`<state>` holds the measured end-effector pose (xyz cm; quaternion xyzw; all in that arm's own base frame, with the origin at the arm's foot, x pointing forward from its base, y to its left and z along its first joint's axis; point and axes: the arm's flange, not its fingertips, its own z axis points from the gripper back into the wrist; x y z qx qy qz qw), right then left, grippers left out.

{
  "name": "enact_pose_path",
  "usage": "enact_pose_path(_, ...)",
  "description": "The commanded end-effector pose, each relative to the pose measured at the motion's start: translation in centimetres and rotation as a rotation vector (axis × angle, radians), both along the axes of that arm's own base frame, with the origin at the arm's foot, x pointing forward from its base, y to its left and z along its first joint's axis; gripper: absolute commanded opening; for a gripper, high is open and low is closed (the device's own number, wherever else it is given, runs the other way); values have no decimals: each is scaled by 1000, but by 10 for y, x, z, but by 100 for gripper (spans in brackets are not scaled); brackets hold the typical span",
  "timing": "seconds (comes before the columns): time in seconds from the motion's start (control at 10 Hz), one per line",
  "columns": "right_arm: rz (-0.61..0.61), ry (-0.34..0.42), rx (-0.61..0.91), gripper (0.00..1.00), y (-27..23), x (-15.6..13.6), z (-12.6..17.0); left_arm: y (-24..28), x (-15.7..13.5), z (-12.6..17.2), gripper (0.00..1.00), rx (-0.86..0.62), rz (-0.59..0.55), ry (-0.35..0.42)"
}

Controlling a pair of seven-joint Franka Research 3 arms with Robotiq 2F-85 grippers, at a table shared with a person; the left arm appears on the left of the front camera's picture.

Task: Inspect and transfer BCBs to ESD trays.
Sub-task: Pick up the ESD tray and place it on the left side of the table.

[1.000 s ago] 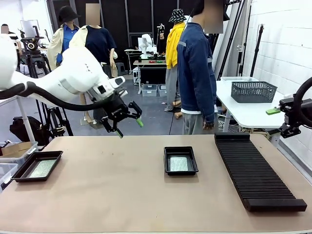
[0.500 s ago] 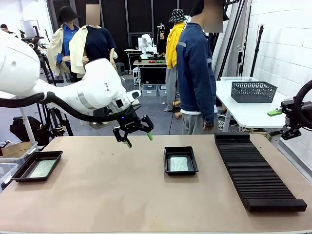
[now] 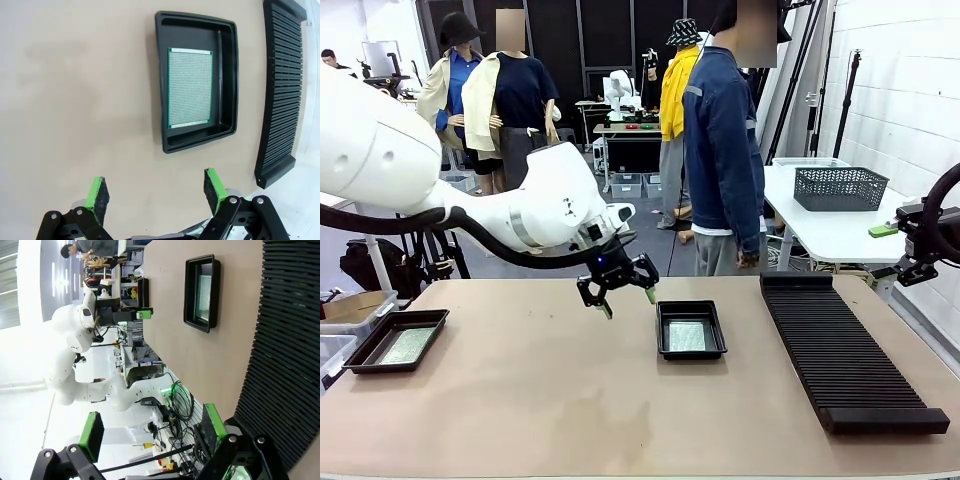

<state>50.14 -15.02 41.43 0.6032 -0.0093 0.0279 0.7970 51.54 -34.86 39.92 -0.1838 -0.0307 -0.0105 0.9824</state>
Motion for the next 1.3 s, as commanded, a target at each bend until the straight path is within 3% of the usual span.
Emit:
enact_pose_path(0.0, -2, -2, -3, 100, 2, -3, 1, -18, 13, -3, 100, 15, 1, -10)
enact_pose_path(0.5, -2, -2, -3, 100, 2, -3, 1, -42, 41, -32, 100, 18, 13, -3)
enact_pose_path(0.9, -2, -2, -3, 100, 2, -3, 1, -49, 59, -57, 100, -13, -1, -85)
enact_pose_path(1.2, -2, -2, -3, 100, 2, -3, 1, -50, 70, -77, 100, 3, 20, -64)
